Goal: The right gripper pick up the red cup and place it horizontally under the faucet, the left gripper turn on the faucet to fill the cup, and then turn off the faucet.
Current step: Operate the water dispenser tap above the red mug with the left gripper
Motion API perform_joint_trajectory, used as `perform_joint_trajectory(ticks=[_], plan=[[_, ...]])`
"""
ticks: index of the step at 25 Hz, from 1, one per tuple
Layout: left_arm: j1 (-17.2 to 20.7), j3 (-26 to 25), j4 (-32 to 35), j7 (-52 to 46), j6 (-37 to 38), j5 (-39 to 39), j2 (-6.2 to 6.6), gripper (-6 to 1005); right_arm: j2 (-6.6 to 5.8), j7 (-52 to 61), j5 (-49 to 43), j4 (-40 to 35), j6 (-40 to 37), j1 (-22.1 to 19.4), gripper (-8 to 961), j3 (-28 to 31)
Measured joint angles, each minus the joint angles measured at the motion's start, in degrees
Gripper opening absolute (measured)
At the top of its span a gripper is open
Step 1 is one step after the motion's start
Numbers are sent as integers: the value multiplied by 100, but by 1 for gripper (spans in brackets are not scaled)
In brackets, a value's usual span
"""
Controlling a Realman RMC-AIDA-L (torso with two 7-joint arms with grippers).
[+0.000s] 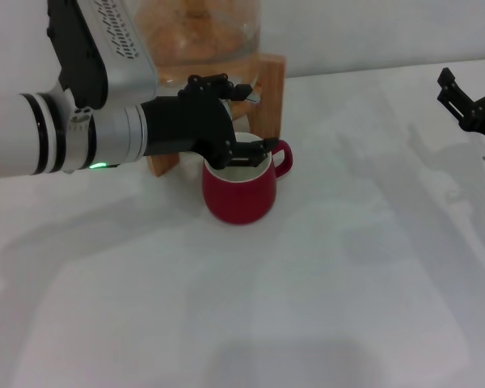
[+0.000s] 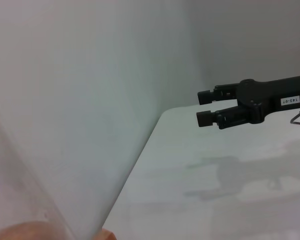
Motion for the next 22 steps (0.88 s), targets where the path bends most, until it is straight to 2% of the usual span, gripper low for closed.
perform_joint_trajectory(ticks=[12,22], plan=[[-259,31,-313,54,11,-6,-9,784,0,0,3,31,10,39,843,34],[-342,13,-294,75,-9,-4,-2,765,-8,0,2,19,12,51,843,50]])
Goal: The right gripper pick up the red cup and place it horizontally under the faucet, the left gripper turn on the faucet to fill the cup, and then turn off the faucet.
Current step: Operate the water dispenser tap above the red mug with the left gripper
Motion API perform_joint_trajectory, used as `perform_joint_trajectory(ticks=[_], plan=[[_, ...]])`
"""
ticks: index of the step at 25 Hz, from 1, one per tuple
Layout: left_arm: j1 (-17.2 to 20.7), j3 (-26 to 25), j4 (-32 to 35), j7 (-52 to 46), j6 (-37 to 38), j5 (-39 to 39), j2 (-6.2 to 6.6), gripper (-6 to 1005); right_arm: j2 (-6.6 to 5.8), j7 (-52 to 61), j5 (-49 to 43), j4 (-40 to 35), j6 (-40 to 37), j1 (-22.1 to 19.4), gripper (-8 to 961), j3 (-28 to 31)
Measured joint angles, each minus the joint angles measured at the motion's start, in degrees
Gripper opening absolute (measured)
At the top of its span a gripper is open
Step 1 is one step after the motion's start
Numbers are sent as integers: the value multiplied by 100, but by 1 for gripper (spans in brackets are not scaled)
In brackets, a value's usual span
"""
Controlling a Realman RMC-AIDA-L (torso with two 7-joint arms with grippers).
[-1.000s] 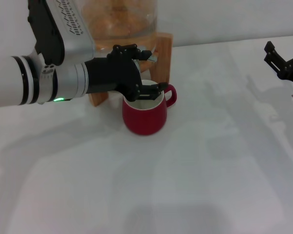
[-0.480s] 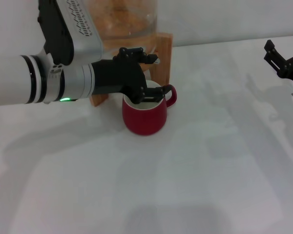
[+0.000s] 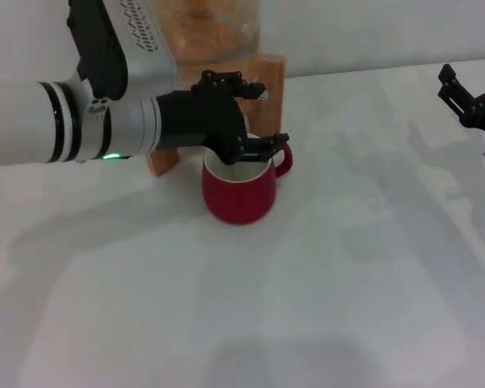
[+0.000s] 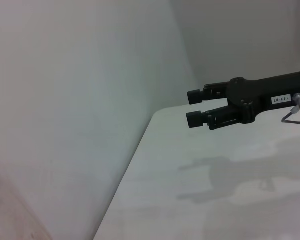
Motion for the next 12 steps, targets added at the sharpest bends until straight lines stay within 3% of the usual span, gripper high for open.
perform_joint_trajectory(ticks=[12], plan=[[-38,-23,-28,11,-25,0,1,763,-1,0,1,-17,-7,-14,843,0]])
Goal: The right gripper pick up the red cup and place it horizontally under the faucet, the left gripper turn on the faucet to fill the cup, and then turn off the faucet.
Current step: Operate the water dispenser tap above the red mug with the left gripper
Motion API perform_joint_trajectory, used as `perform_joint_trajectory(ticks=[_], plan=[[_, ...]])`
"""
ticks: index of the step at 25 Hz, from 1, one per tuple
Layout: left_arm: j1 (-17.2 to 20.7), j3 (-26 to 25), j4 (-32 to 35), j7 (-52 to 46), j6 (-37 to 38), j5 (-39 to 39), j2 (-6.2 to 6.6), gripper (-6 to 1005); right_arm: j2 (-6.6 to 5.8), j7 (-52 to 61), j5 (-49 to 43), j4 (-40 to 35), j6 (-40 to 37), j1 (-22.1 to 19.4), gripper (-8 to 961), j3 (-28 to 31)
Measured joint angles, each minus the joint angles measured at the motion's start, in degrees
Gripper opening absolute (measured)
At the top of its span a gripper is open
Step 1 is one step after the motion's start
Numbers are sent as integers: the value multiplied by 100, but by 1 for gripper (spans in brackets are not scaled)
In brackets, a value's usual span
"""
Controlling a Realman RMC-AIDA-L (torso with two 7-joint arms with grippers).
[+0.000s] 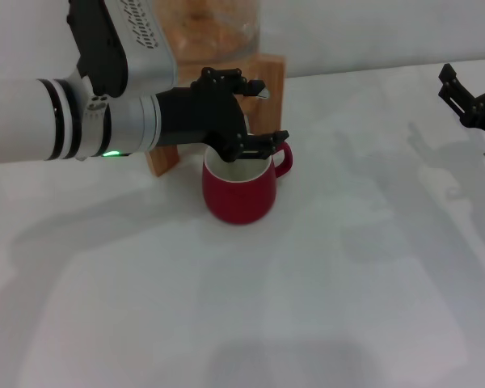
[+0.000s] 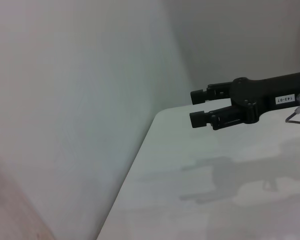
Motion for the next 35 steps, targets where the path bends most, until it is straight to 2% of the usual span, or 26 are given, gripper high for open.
perform_joint_trajectory(ticks=[7,21,35], plan=[[183,28,206,-44,39,0,-12,764,0,0,6,-10,-25,-24,843,0],[289,203,358,-253,56,10,-17,766,0,0,9,-12,-91,-36,843,-31],[797,366,1010,-479,80,235,-17,772,19,40,-34,-11,-120,-52,843,-84]])
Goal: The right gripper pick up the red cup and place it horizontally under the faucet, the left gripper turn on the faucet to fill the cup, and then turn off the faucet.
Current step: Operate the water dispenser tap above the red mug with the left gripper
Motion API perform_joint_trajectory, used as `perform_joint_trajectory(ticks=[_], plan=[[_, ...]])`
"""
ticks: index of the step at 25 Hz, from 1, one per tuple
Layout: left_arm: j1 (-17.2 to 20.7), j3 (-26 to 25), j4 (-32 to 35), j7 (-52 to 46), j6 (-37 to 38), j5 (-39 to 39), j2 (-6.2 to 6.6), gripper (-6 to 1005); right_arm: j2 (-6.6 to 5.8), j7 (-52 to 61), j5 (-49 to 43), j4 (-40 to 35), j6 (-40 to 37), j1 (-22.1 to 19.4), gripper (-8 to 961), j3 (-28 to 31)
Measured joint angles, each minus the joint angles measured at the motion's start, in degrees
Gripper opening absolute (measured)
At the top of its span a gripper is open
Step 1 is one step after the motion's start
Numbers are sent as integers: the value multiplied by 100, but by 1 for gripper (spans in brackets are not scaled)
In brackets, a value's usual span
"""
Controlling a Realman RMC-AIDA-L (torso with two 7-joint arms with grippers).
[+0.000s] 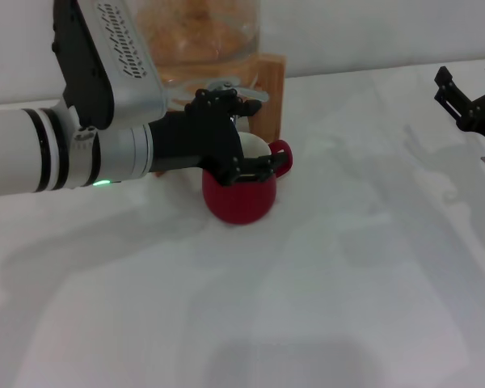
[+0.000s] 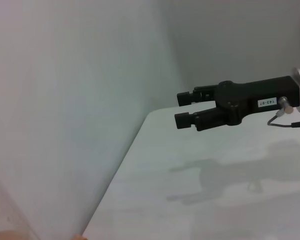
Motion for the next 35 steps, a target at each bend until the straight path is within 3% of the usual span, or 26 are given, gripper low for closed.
perform_joint_trajectory(ticks=[23,35], plan=[[-153,-8,-106,27,-209,69,0,773,8,4,-2,1,-32,-3,843,-111],[-395,1,-492,57,-227,120,0,773,8,4,-2,47,-34,-3,843,-108]])
